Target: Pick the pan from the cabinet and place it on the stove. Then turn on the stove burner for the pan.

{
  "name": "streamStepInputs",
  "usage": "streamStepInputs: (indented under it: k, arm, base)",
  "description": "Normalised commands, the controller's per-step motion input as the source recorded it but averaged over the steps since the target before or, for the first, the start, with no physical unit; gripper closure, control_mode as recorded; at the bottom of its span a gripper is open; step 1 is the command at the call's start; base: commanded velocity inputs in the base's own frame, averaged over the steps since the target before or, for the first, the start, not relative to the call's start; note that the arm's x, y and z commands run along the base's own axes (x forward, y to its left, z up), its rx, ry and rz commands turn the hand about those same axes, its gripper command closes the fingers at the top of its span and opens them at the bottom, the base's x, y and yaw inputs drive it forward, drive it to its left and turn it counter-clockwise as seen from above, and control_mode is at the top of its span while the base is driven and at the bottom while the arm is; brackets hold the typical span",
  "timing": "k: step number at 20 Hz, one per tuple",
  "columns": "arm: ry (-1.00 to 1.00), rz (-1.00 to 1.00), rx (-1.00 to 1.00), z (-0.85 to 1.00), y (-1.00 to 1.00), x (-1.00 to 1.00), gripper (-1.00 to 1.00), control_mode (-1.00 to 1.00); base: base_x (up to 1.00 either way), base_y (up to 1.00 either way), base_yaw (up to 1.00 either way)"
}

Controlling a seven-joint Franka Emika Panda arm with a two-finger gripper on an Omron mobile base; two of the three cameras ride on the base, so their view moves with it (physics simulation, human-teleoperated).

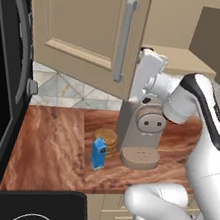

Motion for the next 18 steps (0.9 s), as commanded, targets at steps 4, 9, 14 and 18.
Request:
streamStepInputs:
  k: [4,9,14,18]
  arm:
    - [-0.02,0.1,-0.02,0.0,0.67,-0.68,-1.0,-1.0]
    - [-0.01,0.05,-0.03,0.0,0.85,-0.57,-1.0,-1.0]
    - [0.0,0.03,-0.03,0.0,0.86,-0.49,-1.0,-1.0]
    - [0.0,0.02,-0.03,0.0,0.81,-0.41,-1.0,-1.0]
  base:
    - [0.0,0.0,0.0]
    - [0.0,0.0,0.0]
    - [0.0,0.0,0.0]
    - [0.0,0.0,0.0]
